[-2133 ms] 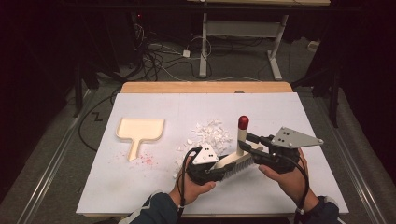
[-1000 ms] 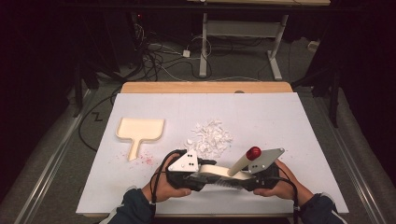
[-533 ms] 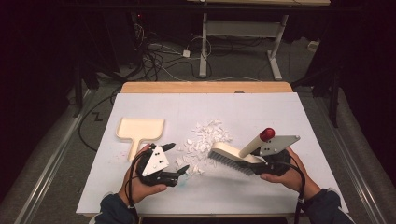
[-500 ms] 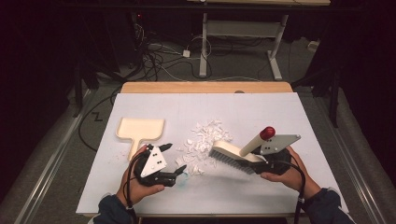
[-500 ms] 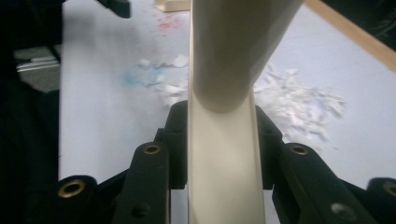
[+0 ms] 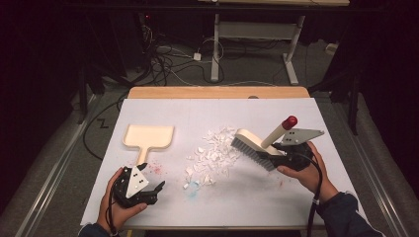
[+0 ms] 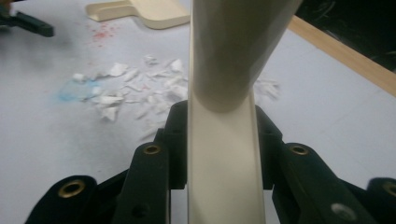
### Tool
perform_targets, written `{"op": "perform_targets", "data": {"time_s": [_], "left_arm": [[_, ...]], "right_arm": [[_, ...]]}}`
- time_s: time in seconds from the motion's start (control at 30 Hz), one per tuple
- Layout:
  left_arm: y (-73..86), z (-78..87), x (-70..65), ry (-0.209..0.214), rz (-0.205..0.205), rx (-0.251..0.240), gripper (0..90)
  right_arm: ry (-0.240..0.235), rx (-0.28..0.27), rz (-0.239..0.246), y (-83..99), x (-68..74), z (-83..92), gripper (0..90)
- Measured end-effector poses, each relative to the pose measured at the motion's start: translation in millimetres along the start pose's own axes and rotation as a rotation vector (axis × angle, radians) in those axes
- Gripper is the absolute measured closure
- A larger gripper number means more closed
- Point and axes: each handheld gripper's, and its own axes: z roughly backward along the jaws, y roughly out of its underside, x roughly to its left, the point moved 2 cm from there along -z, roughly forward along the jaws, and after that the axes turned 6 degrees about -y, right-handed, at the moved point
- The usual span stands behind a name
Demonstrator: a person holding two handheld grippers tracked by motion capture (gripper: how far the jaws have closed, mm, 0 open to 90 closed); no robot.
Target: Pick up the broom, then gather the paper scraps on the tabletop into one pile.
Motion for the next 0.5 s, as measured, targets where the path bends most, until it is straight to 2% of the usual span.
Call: {"op": "perform_targets", "data": {"time_s": [0.03,0.2,0.27,0.3,0.37,0.4,0.43,0.5], "left_arm": [[1.0,0.9,-0.1,-0.002,0.004,0.000,18.2],[5.8,2.9,-1.1,-0.011,0.010,0.014,18.2],[7.3,4.1,-2.7,-0.006,0.025,0.022,18.2],[7.4,4.3,-2.7,-0.009,0.017,0.012,18.2],[8.4,4.5,-5.2,0.002,0.027,0.025,18.2],[7.9,4.0,-5.2,0.001,0.014,0.022,18.2],[7.6,3.6,-6.0,0.000,0.012,0.020,18.2],[8.0,3.2,-7.3,0.003,0.008,0.027,18.2]], "right_arm": [[0.020,0.008,-0.004,0.1,-4.8,-0.5,67.9],[0.038,-0.001,-0.041,1.5,-16.2,-1.4,67.9],[0.060,0.001,-0.058,3.2,-22.4,-2.0,67.9],[0.071,0.001,-0.063,4.1,-25.4,-2.3,67.8],[0.119,0.017,-0.060,4.7,-31.2,-2.9,67.9],[0.149,0.028,-0.044,4.5,-34.2,-2.7,67.9],[0.194,0.045,-0.037,4.1,-41.2,-3.1,67.9],[0.199,0.049,-0.046,4.0,-44.9,-4.1,67.9]]}}
